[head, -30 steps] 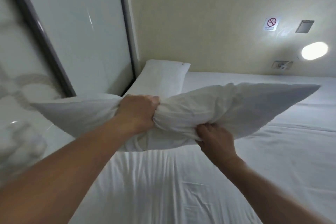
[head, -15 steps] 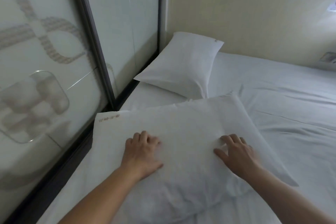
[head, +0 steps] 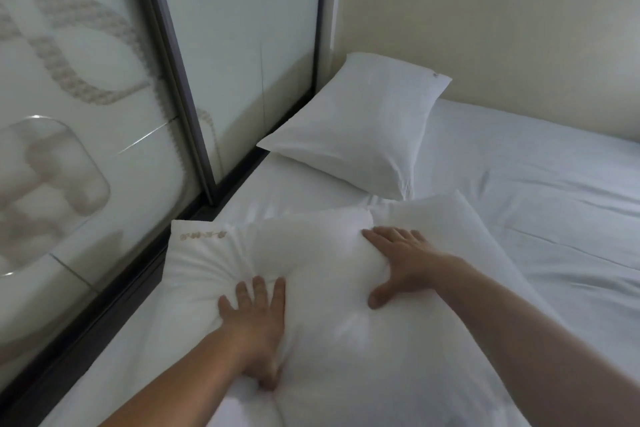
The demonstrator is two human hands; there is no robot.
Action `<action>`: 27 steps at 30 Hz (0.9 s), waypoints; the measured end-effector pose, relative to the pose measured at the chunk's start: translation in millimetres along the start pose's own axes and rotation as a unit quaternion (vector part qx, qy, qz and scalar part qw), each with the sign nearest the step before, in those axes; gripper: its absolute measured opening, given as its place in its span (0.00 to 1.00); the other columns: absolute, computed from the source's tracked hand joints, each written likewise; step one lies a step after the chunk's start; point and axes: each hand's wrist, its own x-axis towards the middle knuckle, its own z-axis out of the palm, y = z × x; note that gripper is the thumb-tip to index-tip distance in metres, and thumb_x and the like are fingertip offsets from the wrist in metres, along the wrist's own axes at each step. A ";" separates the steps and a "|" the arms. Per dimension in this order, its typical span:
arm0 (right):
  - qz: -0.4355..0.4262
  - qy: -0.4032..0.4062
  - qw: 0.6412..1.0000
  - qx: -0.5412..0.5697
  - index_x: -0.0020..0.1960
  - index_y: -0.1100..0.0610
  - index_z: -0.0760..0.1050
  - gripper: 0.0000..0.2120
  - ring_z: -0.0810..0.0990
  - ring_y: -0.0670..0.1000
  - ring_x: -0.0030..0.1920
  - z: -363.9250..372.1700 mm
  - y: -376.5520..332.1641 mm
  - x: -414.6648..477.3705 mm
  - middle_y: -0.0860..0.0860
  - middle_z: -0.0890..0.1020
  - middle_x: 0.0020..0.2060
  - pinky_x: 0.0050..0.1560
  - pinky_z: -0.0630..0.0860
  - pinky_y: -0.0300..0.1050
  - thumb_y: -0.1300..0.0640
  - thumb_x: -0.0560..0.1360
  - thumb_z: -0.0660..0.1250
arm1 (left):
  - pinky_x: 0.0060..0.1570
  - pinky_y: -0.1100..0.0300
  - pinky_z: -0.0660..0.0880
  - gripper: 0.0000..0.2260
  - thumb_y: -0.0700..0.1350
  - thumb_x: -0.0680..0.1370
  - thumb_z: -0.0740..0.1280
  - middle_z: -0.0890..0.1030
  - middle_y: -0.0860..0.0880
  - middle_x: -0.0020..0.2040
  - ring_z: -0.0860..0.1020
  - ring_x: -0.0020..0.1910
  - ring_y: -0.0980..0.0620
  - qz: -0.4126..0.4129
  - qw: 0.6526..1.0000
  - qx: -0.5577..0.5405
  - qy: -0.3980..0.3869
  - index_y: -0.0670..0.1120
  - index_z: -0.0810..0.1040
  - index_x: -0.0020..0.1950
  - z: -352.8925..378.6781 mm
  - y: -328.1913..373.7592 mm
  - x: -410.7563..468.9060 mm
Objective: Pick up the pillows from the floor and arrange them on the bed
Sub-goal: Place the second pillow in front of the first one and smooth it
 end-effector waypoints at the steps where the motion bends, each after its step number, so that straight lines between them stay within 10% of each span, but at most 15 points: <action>1: 0.002 0.008 1.000 -0.008 0.75 0.43 0.52 0.62 0.57 0.51 0.74 9.4 -4.0 8.7 0.46 0.60 0.74 0.73 0.54 0.55 0.20 0.47 0.65 | 0.68 0.29 0.50 0.60 0.52 0.63 0.77 0.40 0.34 0.76 0.44 0.74 0.29 -0.002 1.000 0.000 0.000 0.43 0.30 0.74 1.2 -0.6 3.6; 8: 0.061 0.059 0.996 -0.001 0.52 0.49 0.70 0.26 0.80 0.57 0.53 33.9 -17.6 4.9 0.53 0.82 0.53 0.45 0.69 0.49 0.30 0.66 0.63 | 0.48 0.50 0.74 0.16 0.43 0.73 0.64 0.75 0.44 0.57 0.78 0.52 0.40 0.001 0.984 -0.053 0.172 0.46 0.68 0.59 -6.1 4.0 1.7; 14: 0.053 0.074 0.996 -0.011 0.43 0.48 0.69 0.23 0.80 0.57 0.48 -38.0 -36.8 -50.1 0.53 0.82 0.46 0.41 0.67 0.49 0.29 0.72 0.52 | 0.19 0.62 0.70 0.14 0.37 0.53 0.77 0.78 0.49 0.26 0.77 0.21 0.48 0.050 0.934 -0.013 0.353 0.46 0.76 0.32 -47.8 -22.2 -30.2; 18: 0.152 0.144 0.964 0.163 0.44 0.52 0.76 0.25 0.80 0.58 0.49 -65.9 -63.0 -88.9 0.55 0.82 0.46 0.44 0.71 0.49 0.33 0.75 0.53 | 0.29 0.55 0.70 0.07 0.35 0.67 0.69 0.80 0.45 0.38 0.80 0.35 0.42 -0.003 0.878 -0.043 0.478 0.43 0.76 0.42 -116.9 -53.1 -32.0; 24: 0.268 0.051 0.848 0.455 0.35 0.61 0.73 0.18 0.75 0.54 0.22 -26.0 -119.2 -115.5 0.56 0.78 0.27 0.26 0.68 0.37 0.50 0.77 0.58 | 0.54 0.45 0.71 0.29 0.62 0.73 0.61 0.71 0.42 0.65 0.72 0.61 0.37 -0.227 0.887 -0.311 0.256 0.46 0.63 0.67 -68.6 -39.6 -32.4; 27: 0.280 0.037 0.876 0.391 0.43 0.58 0.73 0.14 0.79 0.55 0.37 -4.6 -117.7 -107.4 0.54 0.81 0.40 0.37 0.73 0.43 0.47 0.76 0.58 | 0.64 0.41 0.67 0.50 0.76 0.62 0.59 0.67 0.39 0.70 0.70 0.65 0.36 -0.245 0.827 -0.498 0.094 0.46 0.54 0.75 -5.0 -42.8 -37.9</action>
